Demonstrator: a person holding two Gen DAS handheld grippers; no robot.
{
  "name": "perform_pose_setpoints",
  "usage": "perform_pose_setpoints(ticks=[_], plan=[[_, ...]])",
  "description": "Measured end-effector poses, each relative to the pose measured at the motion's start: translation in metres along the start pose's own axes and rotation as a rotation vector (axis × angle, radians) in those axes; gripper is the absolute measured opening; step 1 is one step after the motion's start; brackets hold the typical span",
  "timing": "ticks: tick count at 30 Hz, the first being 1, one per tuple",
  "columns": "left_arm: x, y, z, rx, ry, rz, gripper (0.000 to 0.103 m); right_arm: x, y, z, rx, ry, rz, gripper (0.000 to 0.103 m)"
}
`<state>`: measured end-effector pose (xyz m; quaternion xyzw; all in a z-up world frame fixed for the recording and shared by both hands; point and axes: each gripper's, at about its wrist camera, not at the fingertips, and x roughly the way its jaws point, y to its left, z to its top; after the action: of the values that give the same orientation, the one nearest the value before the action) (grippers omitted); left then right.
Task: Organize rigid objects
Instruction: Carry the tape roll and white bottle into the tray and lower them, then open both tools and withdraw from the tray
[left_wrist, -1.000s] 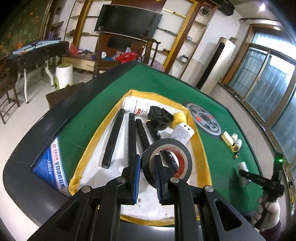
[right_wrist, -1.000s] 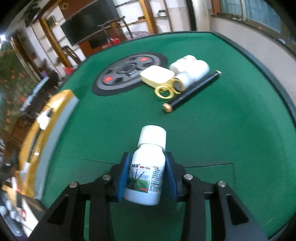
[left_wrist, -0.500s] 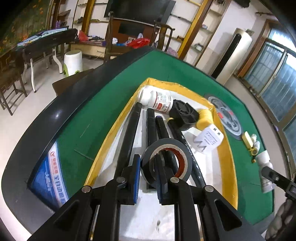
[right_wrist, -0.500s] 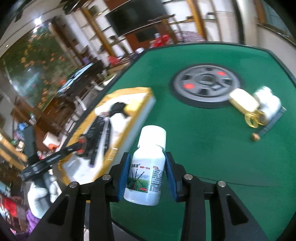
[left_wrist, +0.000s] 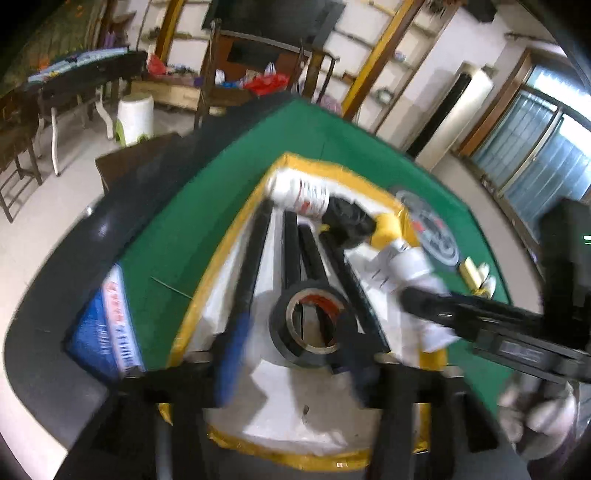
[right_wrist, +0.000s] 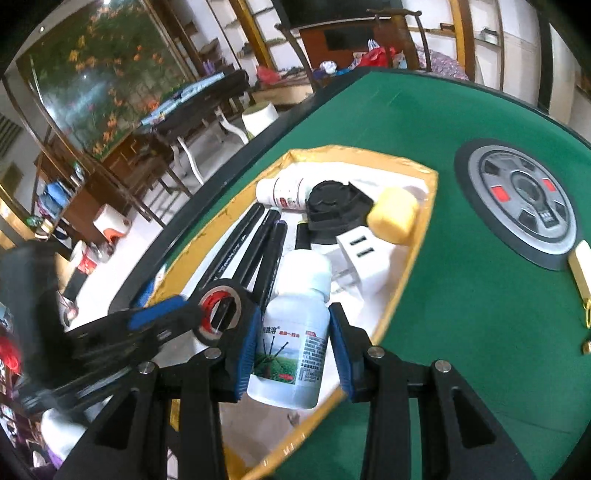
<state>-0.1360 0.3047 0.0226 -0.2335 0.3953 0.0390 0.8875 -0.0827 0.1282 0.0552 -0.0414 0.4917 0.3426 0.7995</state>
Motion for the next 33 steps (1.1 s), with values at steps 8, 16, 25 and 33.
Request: perform_pose_setpoints(ticks=[8,16,25,33], plan=[[-0.026,0.017,0.003,-0.039,-0.085,-0.008,0.073,0.032,-0.001,0.012,-0.014,0.052,-0.082,0.037],[-0.025,0.031,0.000,-0.091,-0.071,-0.004,0.073,0.043,-0.001,0.020,-0.035,0.044,-0.149,0.037],[-0.027,0.016,-0.004,-0.069,-0.053,0.005,0.075,0.004,-0.010,0.013,0.013,-0.048,-0.075,0.051],[-0.033,-0.020,-0.011,0.027,-0.061,0.016,0.078,-0.041,-0.033,-0.023,0.063,-0.143,-0.085,0.063]])
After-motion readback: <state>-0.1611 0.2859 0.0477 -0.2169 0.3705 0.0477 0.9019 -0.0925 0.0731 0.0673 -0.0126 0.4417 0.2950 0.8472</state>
